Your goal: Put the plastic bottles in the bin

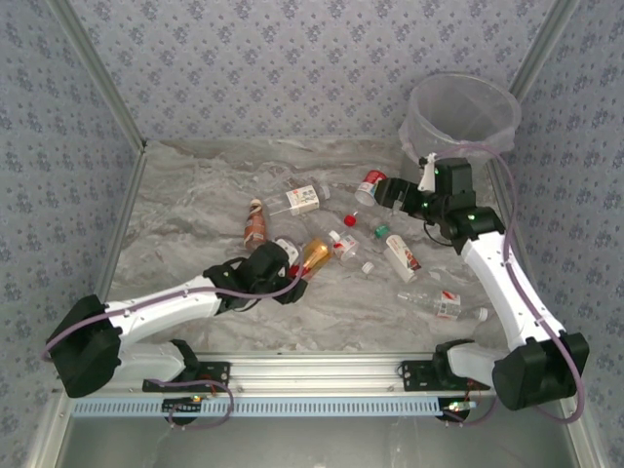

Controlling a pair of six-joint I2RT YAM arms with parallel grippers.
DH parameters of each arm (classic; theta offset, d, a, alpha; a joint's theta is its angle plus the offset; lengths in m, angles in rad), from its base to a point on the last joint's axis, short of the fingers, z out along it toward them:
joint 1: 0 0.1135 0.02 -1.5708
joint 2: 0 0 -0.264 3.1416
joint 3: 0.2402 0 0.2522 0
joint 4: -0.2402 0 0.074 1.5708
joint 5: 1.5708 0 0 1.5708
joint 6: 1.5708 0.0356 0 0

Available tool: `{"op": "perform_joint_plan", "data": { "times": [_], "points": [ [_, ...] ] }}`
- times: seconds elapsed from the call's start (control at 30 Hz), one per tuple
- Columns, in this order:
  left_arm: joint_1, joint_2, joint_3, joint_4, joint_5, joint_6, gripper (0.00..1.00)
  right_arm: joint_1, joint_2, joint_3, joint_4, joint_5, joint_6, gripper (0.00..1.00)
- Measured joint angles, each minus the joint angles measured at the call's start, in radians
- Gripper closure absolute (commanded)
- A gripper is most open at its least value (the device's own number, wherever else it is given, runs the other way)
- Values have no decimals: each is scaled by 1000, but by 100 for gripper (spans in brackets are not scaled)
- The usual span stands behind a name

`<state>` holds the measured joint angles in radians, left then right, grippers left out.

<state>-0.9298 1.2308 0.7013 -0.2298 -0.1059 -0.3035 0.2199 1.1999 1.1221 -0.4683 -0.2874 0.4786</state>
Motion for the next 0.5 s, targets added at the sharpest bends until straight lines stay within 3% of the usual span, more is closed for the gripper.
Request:
{"op": "perform_joint_plan", "data": {
  "times": [0.2, 0.5],
  "points": [
    [0, 2, 50, 86, 0, 0, 44, 60, 44, -2, 28, -72, 88, 10],
    [0, 38, 54, 181, 4, -2, 43, 129, 115, -118, 258, -164, 294, 29]
  ]
}}
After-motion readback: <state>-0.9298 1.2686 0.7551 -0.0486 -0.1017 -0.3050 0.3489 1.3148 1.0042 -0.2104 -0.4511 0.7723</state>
